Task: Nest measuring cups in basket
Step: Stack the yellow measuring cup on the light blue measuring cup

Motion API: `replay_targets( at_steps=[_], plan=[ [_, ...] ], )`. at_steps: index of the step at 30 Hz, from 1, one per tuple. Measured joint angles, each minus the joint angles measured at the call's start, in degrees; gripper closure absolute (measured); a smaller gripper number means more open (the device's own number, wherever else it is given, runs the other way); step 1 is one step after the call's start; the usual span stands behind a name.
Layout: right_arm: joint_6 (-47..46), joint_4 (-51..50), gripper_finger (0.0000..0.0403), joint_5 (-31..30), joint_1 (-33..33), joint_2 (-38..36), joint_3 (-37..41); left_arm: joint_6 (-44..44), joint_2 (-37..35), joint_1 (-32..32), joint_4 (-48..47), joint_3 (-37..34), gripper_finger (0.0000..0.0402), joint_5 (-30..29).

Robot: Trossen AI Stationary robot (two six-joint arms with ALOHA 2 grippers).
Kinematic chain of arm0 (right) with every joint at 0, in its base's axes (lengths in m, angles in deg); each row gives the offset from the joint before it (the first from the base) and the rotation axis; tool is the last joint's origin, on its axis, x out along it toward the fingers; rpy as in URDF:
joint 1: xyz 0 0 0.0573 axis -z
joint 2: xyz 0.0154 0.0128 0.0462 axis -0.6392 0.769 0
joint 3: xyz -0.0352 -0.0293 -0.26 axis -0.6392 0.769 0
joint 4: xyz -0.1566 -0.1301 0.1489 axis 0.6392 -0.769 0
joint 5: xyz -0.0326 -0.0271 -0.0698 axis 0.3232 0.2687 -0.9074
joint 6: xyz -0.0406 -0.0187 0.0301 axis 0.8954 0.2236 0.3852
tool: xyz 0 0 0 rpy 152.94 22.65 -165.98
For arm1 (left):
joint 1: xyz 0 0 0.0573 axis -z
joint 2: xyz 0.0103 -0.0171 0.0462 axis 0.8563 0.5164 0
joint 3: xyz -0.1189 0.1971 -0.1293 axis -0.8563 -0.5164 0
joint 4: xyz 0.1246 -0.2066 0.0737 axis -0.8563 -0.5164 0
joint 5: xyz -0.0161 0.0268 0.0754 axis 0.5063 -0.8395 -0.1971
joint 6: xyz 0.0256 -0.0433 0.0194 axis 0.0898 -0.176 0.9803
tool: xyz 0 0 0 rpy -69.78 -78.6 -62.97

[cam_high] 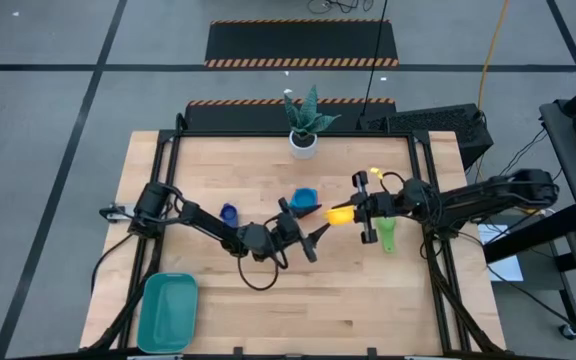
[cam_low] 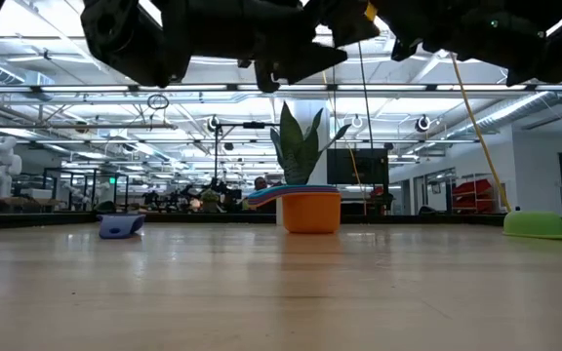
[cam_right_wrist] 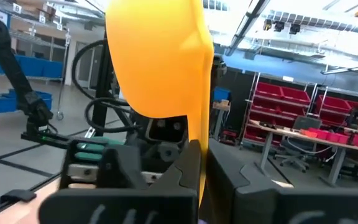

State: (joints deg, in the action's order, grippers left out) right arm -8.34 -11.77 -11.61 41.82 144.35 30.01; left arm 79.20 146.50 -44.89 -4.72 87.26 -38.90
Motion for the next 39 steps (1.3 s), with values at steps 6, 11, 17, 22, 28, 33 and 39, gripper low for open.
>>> replay_targets(
  at_steps=[6, 11, 17, 22, 28, 33, 39],
  plan=[
    [0.0, 4.3, 0.0401, 0.0, 0.0, 3.2, 0.0, 0.1, 0.0, -0.5, 0.0, 0.7, 0.0198, 4.6],
    [0.0, 5.9, 0.0401, 0.1, 0.0, 4.3, 0.0, 0.6, 0.0, -0.6, -0.1, 0.6, 0.026, 4.8],
    [0.2, 6.1, 0.0401, 0.1, 0.0, 4.3, 0.0, 2.1, 0.0, -0.5, -0.1, 0.6, 0.0308, 4.9],
    [0.3, 5.9, 0.0401, 0.2, 0.0, 4.3, 0.0, 3.0, 0.0, -0.5, -0.1, 0.6, 0.0336, 4.8],
    [0.4, 5.0, 0.0401, 0.7, 0.0, 4.2, 0.0, 6.7, 0.0, 0.1, -0.8, 0.6, 0.039, 4.2],
    [0.5, 1.8, 0.0398, 0.7, 0.0, 4.2, -0.1, 7.7, -0.6, 1.2, -4.0, 0.5, 0.0389, 1.3],
    [0.4, -3.8, 0.0355, 0.1, 0.1, 3.9, -0.1, 8.2, -6.5, 3.4, -18.7, 0.5, 0.0394, -6.0]
  ],
)
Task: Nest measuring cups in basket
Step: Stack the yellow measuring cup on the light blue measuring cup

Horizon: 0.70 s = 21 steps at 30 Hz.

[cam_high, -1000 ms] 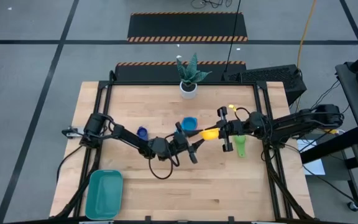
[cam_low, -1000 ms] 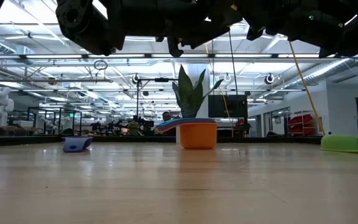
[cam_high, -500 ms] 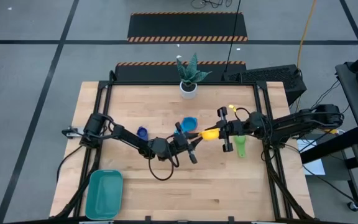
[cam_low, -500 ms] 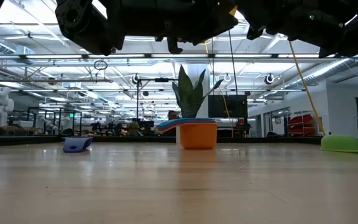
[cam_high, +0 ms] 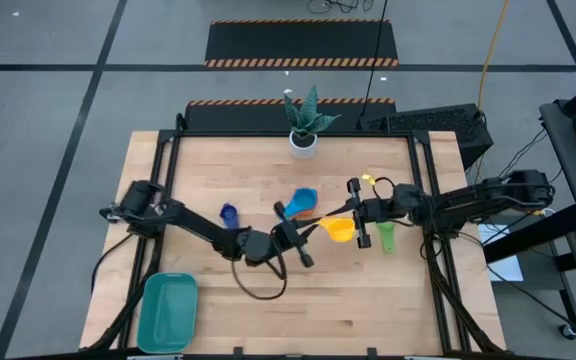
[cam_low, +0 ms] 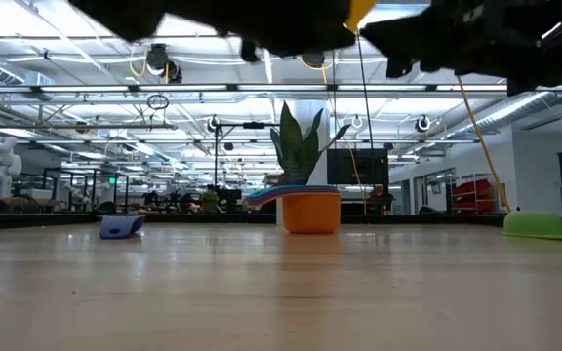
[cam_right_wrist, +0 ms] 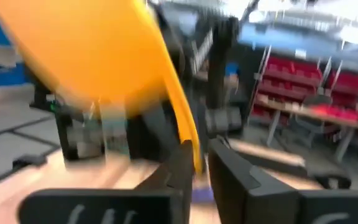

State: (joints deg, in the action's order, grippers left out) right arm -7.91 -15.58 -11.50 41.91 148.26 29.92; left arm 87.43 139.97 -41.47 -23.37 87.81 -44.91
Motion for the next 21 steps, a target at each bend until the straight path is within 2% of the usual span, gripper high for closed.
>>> replay_targets(
  at_steps=[4, 7, 11, 15, 18, 21],
  plan=[
    [0.2, -8.3, 0.0321, -0.3, 0.5, -1.4, 0.0, -2.1, -6.7, 1.8, -15.0, 0.1, 0.0396, -4.9],
    [1.6, -14.7, 0.0302, -2.7, 0.9, -3.1, 0.1, -8.3, -12.0, 2.3, -29.3, 0.1, 0.0396, -7.0],
    [5.0, -19.7, 0.0286, -9.7, 0.4, -6.9, 0.0, -24.1, -16.3, 2.6, -51.7, 0.1, 0.0394, -10.2],
    [8.0, -21.6, 0.0282, -12.9, -1.9, -10.5, 0.0, -41.8, -16.5, 2.1, -70.0, 0.1, 0.0394, -10.6],
    [11.0, -22.6, 0.0283, -18.7, -4.2, -12.0, 0.0, -50.5, -15.4, 1.7, -75.1, 0.1, 0.0393, -9.6],
    [14.8, -23.6, 0.0283, -26.0, -6.9, -11.6, -0.4, -51.6, -14.7, 1.7, -75.5, -0.1, 0.0393, -7.9]
  ],
)
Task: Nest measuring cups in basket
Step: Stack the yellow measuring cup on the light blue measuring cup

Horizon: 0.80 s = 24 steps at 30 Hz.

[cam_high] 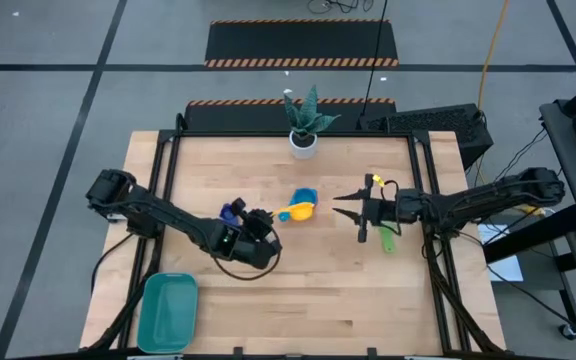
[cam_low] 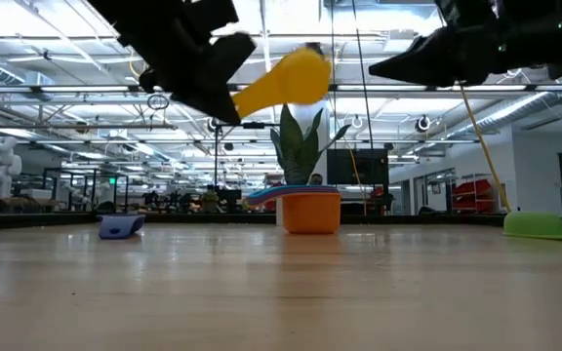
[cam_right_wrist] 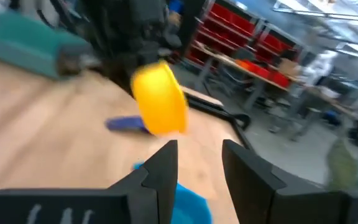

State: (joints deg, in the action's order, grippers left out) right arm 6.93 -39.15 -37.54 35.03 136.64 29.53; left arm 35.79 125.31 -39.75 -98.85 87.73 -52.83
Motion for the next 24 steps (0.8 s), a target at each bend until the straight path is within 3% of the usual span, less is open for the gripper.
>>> replay_targets(
  at_steps=[7, 20, 24],
  plan=[
    [5.3, -10.3, 0.0284, -11.4, -5.3, 6.0, -8.6, 0.4, 1.2, -0.4, 1.5, 0.2, 0.0393, 1.1],
    [8.7, -2.5, 0.0284, -11.3, -5.7, 15.1, -12.6, 1.8, 1.4, 0.0, 1.0, 0.1, 0.0392, 2.7],
    [10.4, -0.7, 0.0285, -8.6, -5.2, 16.6, -12.6, 1.8, 1.4, 0.5, 0.8, 0.1, 0.0392, 2.7]
  ],
)
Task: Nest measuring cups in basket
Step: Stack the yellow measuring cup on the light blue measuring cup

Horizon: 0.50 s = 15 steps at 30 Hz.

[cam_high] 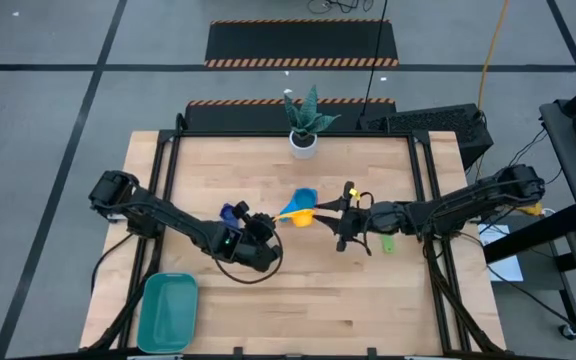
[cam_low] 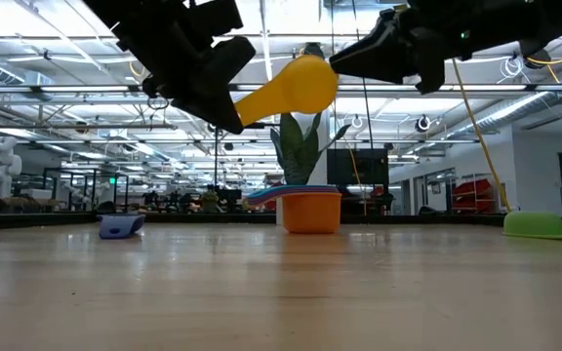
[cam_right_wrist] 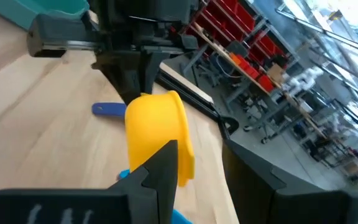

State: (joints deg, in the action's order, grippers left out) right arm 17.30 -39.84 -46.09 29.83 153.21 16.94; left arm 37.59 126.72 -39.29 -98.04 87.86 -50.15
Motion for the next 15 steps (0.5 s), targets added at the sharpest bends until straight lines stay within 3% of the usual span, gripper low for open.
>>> replay_targets(
  at_steps=[5, 9, 15],
  plan=[
    [0.1, -0.4, 0.0302, 0.2, 0.6, 0.6, -0.5, 0.3, 0.0, 0.4, -0.3, 0.0, 0.0392, 0.0],
    [0.0, -0.7, 0.0334, 3.3, 0.8, 0.6, -0.5, 0.3, 0.0, 0.4, -0.8, 0.0, 0.0392, 0.0],
    [-0.1, -1.2, 0.0383, 3.3, 0.8, 0.7, -0.5, 0.1, 0.0, 0.4, -1.1, 0.0, 0.0392, 0.0]
  ],
)
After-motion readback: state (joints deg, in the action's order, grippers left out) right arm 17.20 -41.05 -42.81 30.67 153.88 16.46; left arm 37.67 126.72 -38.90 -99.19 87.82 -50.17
